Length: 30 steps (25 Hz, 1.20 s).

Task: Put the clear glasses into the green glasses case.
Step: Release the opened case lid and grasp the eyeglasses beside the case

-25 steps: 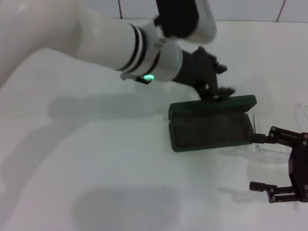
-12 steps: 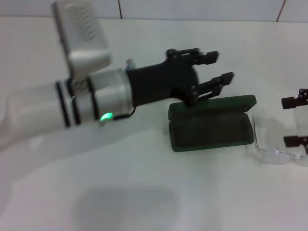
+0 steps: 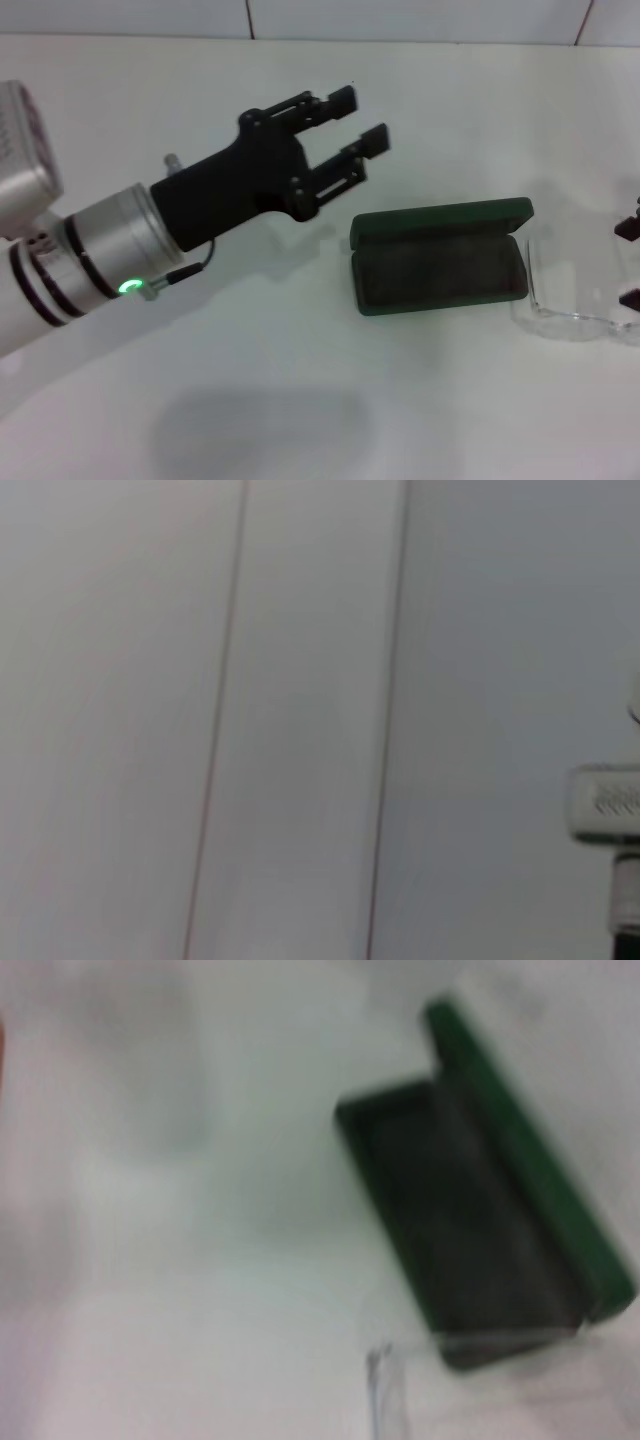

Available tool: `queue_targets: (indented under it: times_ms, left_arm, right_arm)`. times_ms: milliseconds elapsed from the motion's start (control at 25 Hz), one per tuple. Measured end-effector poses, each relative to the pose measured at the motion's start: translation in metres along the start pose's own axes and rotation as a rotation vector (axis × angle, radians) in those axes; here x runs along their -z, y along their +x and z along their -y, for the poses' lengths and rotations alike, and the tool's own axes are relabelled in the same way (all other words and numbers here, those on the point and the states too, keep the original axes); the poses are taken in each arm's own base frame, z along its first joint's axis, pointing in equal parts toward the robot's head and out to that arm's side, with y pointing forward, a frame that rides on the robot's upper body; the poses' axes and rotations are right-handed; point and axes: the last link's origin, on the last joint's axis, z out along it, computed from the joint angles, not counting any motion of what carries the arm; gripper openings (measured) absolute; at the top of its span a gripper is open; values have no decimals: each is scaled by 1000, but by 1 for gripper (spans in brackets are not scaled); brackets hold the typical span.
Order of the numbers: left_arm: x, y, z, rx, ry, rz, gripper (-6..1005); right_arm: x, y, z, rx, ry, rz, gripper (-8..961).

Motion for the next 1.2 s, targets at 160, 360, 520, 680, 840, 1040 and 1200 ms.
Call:
queue_targets:
  times_ms: [160,360,520,680,840,1040,1200]
  left_arm:
    - [8,-2,6,21,35,-8,530]
    - [10,-3,8,23,47,-8,530]
    - [8,-3,9,23,42,-6,530]
    - [7,-4,10,25,40,-2,530]
    - [7,-5,10,25,40,1,529]
    - [9,-7,10,34,47,4,529]
    - [10,-9,10,41,51,9,529]
  right_arm:
    - [-21,-7,-14,74,-13,-180,839]
    - [-37,-12,-20,126,-18,-237,839]
    - [-45,-12,-20,135,-25,-262,765]
    - [-55,-14,-21,163,-30,-282,612]
    - [-64,-14,-21,179,-43,-300,615]
    - [-70,-16,-22,200,-48,-313,551]
    - [-72,-17,-24,210,-55,-320,494]
